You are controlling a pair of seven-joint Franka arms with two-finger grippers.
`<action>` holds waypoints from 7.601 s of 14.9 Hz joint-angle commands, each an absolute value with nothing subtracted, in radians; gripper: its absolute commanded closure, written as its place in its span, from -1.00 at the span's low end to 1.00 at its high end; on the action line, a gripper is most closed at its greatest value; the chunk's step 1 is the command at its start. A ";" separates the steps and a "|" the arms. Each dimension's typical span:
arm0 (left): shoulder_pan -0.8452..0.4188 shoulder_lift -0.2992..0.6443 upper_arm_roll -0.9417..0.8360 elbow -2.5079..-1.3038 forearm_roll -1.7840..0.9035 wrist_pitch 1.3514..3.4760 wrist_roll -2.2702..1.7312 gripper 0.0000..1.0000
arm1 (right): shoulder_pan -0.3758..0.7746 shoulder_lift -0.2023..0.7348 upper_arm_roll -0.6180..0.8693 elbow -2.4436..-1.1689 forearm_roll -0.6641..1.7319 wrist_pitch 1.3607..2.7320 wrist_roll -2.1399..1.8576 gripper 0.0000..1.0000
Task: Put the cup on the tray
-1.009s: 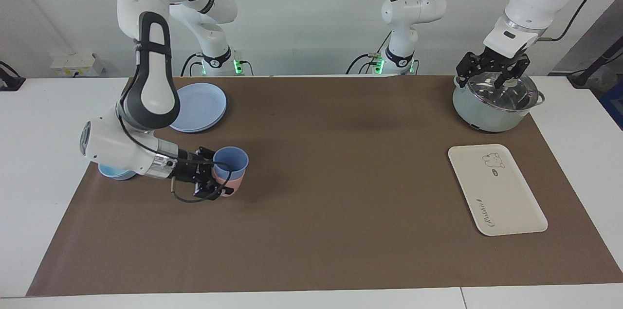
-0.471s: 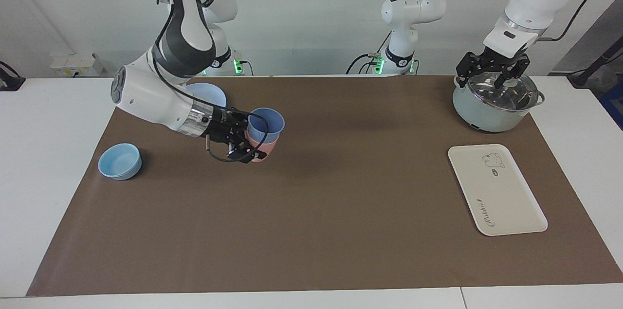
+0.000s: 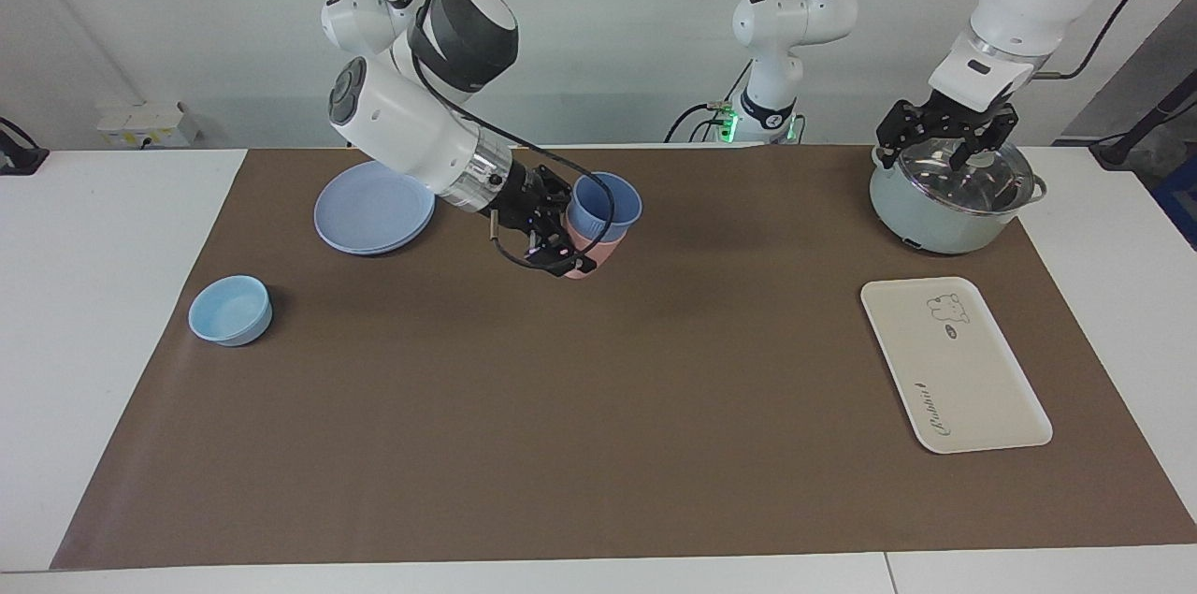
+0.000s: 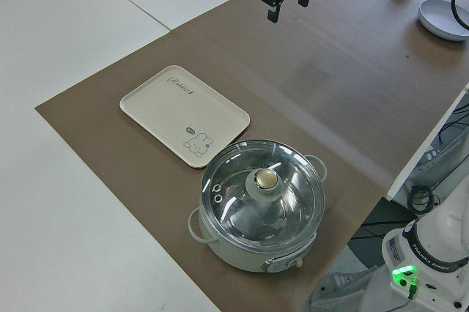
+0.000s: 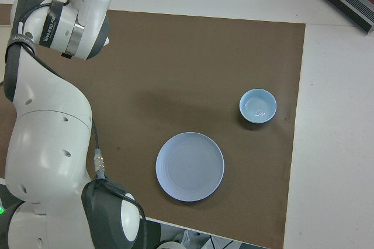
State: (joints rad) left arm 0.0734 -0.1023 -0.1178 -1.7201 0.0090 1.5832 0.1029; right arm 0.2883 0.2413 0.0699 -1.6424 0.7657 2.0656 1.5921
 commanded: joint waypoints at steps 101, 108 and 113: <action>0.009 -0.075 -0.087 -1.891 0.041 1.821 0.361 -1.00 | -0.255 0.353 0.017 -1.589 0.247 1.843 0.267 -1.00; 0.040 -0.091 -0.086 -1.777 -0.038 1.668 0.249 -1.00 | -0.085 0.143 0.018 -1.588 0.091 1.740 0.178 -1.00; 0.064 -0.098 -0.087 -1.769 -0.046 1.635 0.244 -1.00 | -0.009 0.052 0.021 -1.585 0.002 1.684 0.137 -1.00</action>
State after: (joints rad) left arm 0.0508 -0.0936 -0.0817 -1.7621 -0.0289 1.6513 0.2585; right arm -0.0247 0.0923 0.0195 -1.5558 0.0583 1.7011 0.1958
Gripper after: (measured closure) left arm 0.000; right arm 0.000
